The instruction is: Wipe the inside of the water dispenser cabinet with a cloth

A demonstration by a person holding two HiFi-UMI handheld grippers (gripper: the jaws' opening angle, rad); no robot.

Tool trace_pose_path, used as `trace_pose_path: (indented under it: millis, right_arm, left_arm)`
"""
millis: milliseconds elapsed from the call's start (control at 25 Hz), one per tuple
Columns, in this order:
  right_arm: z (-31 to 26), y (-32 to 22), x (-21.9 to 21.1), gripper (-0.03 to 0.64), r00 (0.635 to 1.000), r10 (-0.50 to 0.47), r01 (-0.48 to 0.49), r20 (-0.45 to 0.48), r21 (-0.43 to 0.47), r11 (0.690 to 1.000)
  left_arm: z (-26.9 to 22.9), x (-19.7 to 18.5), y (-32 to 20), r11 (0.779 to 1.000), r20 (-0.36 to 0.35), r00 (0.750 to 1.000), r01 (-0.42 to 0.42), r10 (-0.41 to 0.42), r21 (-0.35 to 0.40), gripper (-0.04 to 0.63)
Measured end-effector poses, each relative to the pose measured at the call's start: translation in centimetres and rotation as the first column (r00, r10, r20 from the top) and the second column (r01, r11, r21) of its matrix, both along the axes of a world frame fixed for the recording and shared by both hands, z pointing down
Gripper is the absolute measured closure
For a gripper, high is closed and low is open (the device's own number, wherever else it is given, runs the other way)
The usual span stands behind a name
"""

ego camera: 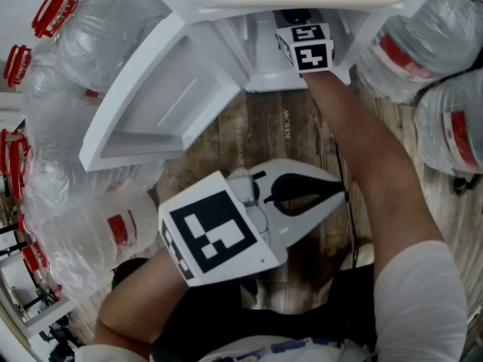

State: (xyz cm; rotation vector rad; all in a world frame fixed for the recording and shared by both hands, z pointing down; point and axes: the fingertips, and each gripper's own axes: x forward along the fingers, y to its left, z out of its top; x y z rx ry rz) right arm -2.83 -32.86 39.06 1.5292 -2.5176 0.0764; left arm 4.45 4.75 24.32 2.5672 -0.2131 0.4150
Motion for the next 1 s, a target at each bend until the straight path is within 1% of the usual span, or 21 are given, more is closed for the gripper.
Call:
trace_pose_path:
  millis: [120, 280, 440, 520, 640, 760, 1000]
  right_arm:
    - [-3.1, 0.2, 0.3, 0.548, 0.999, 0.019, -0.021, 0.027, 0.075, 0.997]
    - [-6.6, 0.1, 0.9, 0.549, 0.995, 0.046, -0.059, 0.092, 0.142, 0.988]
    - [-9.0, -0.3, 2.1, 0.552, 0.988, 0.078, -0.103, 0.135, 0.192, 0.976]
    - [-9.2, -0.5, 2.5, 0.552, 0.987, 0.082, -0.11, 0.142, 0.2, 0.974]
    - [-8.0, -1.0, 3.3, 0.554, 0.982, 0.113, -0.138, 0.153, 0.168, 0.976]
    - [-5.9, -1.3, 3.6, 0.555, 0.98, 0.141, -0.158, 0.14, 0.121, 0.98]
    - [-0.8, -1.7, 4.2, 0.555, 0.975, 0.193, -0.193, 0.107, -0.005, 0.981]
  left_arm:
    - [0.0, 0.2, 0.1, 1.0, -0.001, 1.0, -0.005, 0.005, 0.001, 0.599]
    - [0.1, 0.5, 0.2, 1.0, 0.004, 1.0, -0.006, 0.006, -0.002, 0.598]
    - [0.0, 0.7, 0.3, 1.0, 0.006, 1.0, -0.007, 0.007, 0.0, 0.599]
    - [0.0, 0.6, 0.3, 1.0, 0.007, 1.0, -0.007, 0.007, 0.001, 0.598]
    - [0.1, 0.5, 0.3, 1.0, 0.008, 1.0, -0.006, 0.006, 0.001, 0.598]
    - [0.1, 0.4, 0.4, 1.0, 0.01, 1.0, -0.005, 0.005, 0.0, 0.598]
    - [0.0, 0.1, 0.3, 1.0, 0.009, 1.0, -0.001, 0.001, -0.003, 0.6]
